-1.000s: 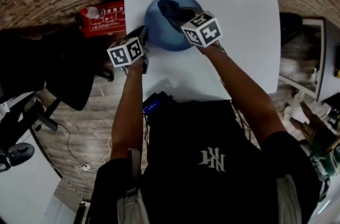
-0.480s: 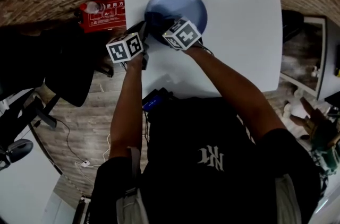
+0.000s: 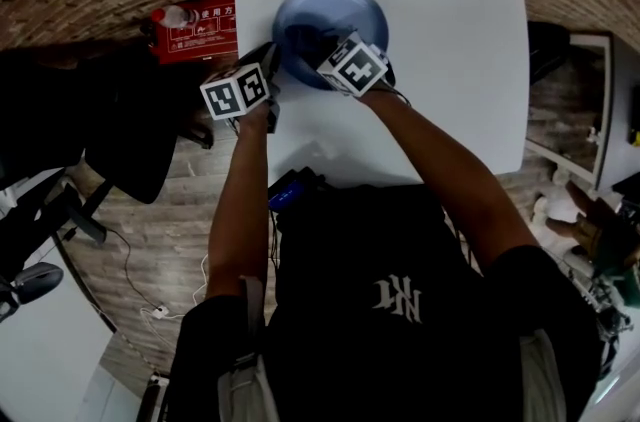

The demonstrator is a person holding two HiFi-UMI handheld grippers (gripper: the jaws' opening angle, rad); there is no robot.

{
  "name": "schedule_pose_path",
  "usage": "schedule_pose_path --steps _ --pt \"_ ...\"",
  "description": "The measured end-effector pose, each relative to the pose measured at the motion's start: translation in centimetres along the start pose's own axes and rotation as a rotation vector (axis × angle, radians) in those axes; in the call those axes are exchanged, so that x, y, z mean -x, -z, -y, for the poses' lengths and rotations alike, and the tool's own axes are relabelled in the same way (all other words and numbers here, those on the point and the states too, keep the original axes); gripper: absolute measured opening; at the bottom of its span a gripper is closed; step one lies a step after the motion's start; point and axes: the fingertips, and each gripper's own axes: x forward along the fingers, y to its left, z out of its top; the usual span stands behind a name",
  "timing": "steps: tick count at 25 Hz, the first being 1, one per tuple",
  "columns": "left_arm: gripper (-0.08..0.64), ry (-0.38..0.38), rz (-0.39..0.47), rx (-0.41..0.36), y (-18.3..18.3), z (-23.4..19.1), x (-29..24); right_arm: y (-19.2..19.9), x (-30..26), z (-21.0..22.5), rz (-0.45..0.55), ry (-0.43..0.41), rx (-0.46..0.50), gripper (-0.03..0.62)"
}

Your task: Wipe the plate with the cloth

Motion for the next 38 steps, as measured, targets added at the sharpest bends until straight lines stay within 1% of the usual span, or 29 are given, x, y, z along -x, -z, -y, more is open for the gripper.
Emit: schedule_pose_path --steps 6,8,11,13,17,23,25,27,30,32,34,36,37,38 --pt "0.034 -0.003 0.008 0.005 0.0 -0.1 0.1 1.1 1.5 2.1 -0.037 0.055 -0.002 0.089" --pt "0.034 -0.003 0.007 0.011 0.0 -0.2 0.0 1.7 1.7 2.6 -0.049 0.058 -0.018 0.089" --pt "0.032 -0.004 0.007 0.015 0.0 -0.2 0.0 2.2 2.2 3.6 -0.044 0.079 -0.028 0.089" --pt "0.032 -0.005 0.008 0.015 0.0 -0.2 0.0 2.5 2.7 4.1 -0.057 0.102 -0.018 0.089" --pt "0.032 -0.007 0.010 0.017 0.0 -0.2 0.0 3.2 3.1 5.2 -0.096 0.142 0.033 0.091" --pt "0.032 -0.005 0.007 0.016 0.0 -0.2 0.0 3.2 3.2 5.7 -0.106 0.155 0.012 0.091" --pt "0.032 -0.006 0.006 0.013 0.0 -0.1 0.0 3.6 3.6 6.4 -0.128 0.195 0.031 0.091" --pt "0.032 -0.007 0.006 0.013 0.0 -0.2 0.1 3.9 4.4 7.7 -0.155 0.253 0.058 0.091" --pt "0.032 -0.008 0.007 0.012 0.0 -0.2 0.1 3.5 5.9 9.8 -0.161 0.322 0.100 0.091" --pt "0.032 -0.008 0.008 0.012 0.1 -0.2 0.1 4.3 6.3 10.8 -0.162 0.337 0.080 0.091" --pt "0.032 -0.007 0.011 0.012 0.1 -0.2 0.0 5.3 6.1 11.0 -0.160 0.322 0.036 0.091" --pt "0.032 -0.008 0.013 0.017 0.0 -0.1 0.0 5.3 5.9 10.9 -0.147 0.309 0.009 0.091" --pt "0.032 -0.009 0.014 0.028 0.0 -0.1 0.0 5.0 6.0 10.8 -0.123 0.296 -0.016 0.091" --pt "0.029 -0.009 0.014 0.044 0.0 -0.1 0.1 4.2 6.2 10.5 -0.075 0.273 -0.053 0.091"
